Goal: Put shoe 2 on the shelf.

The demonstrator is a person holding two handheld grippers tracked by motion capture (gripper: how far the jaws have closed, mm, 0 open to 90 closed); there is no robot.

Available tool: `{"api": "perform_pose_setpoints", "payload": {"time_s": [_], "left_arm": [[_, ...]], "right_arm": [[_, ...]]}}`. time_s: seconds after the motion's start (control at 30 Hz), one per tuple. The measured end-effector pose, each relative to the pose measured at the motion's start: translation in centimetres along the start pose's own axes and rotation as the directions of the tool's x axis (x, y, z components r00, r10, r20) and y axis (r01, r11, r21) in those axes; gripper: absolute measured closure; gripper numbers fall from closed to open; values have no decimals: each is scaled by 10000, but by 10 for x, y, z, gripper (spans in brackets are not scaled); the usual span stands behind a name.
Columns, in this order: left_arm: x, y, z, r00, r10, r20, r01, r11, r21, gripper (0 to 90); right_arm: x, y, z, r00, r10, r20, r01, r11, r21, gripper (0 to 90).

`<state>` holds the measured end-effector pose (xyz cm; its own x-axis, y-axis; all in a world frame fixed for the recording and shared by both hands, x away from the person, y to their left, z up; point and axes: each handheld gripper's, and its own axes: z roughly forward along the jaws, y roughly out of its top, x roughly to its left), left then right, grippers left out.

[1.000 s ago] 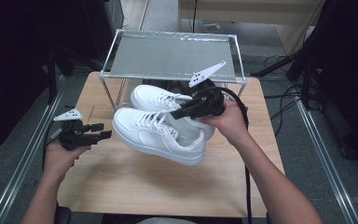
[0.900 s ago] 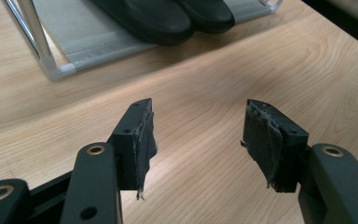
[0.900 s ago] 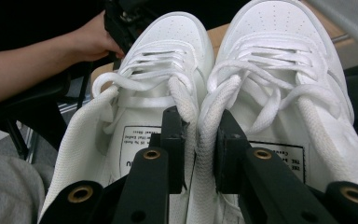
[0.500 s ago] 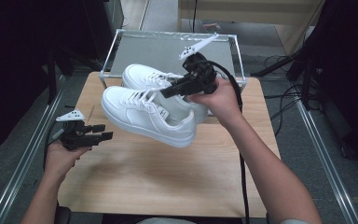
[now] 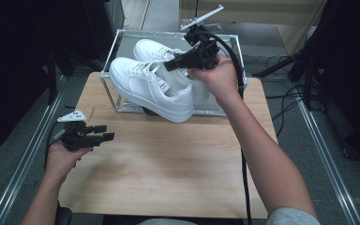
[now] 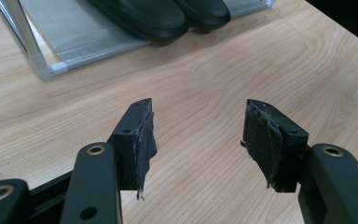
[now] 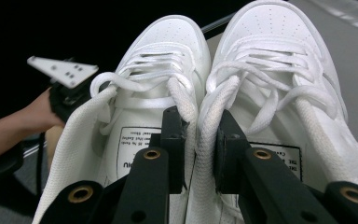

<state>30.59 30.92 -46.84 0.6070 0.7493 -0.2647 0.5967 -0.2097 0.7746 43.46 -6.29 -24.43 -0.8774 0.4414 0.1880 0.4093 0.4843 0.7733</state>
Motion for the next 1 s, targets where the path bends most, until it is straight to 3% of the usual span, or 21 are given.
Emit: {"api": "perform_pose_setpoints", "payload": {"time_s": [0.23,0.37,0.47,0.67,0.77,0.87,0.97,1.0], "left_arm": [[0,0,0,10000,-16,29,16,10000,-61,433],[-1,1,2,10000,70,41,-70,10000,-40,433],[-2,0,2,9999,-39,143,41,10000,-86,433],[-5,0,4,9991,113,407,-113,9999,-4,432],[-4,0,5,9987,143,496,-142,9999,-16,432],[-6,1,5,9979,222,609,-219,9997,-63,433],[-10,3,9,9962,378,787,-370,9992,-128,432],[-10,4,10,9957,471,797,-467,9989,-72,432]], "right_arm": [[-17,17,2,9930,607,1011,-586,9980,-239,790],[-29,26,6,9798,1236,1570,-1181,9920,-441,790],[-39,31,10,9633,1706,2070,-1601,9848,-666,790],[-56,39,18,9170,2455,3145,-2285,9693,-907,789],[-64,43,23,8875,2875,3600,-2670,9578,-1066,789],[-71,45,29,8569,3205,4036,-2932,9472,-1297,789],[-75,45,36,8185,3616,4465,-3224,9323,-1641,790],[-78,45,38,8018,3805,4608,-3337,9248,-1830,789]]}}
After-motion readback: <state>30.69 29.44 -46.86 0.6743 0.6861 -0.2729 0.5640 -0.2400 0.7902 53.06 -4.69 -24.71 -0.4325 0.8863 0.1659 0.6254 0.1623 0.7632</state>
